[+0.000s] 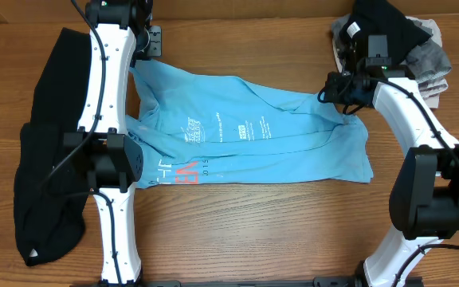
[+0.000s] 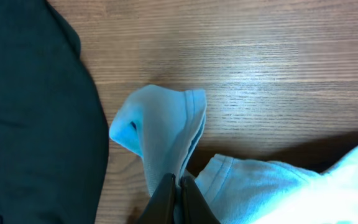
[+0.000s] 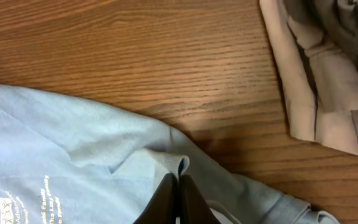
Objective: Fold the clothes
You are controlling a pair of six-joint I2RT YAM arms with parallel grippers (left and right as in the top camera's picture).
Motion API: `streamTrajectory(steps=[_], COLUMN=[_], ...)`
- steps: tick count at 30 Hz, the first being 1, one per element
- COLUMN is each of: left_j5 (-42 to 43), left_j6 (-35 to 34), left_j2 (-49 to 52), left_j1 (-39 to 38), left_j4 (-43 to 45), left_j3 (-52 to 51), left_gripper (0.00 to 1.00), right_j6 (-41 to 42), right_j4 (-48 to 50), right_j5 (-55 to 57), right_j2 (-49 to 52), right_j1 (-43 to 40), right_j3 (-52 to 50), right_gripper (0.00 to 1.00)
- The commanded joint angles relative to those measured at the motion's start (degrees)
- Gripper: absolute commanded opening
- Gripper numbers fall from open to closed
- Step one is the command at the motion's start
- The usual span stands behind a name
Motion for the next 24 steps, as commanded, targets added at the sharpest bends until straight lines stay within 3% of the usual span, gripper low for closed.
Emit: streamTrajectory(steps=[1, 10, 14, 24], left_j5=[0.2, 5.7, 12.9, 11.3], left_j6=[0.0, -1.2, -2.1, -2.1], left_j2=[-3.7, -7.2, -7.1, -7.1], left_j1=[0.4, -0.2, -0.9, -3.5], left_j4=[-1.8, -17.9, -18.1, -18.2], left_j3=[3.5, 5.0, 2.1, -19.9], left_gripper=[0.04, 0.04, 0.04, 0.04], right_j6=[-1.2, -1.3, -0.2, 1.0], right_j4=[-1.1, -19.1, -27.5, -35.2], right_j5=[0.2, -0.2, -0.9, -1.9], right_j2=[-0.8, -0.8, -0.8, -0.8], right_j1=[-1.2, -5.2, -6.6, -13.0], right_j3=[4.4, 12.8, 12.9, 12.5], right_gripper=[0.04, 0.04, 0.04, 0.04])
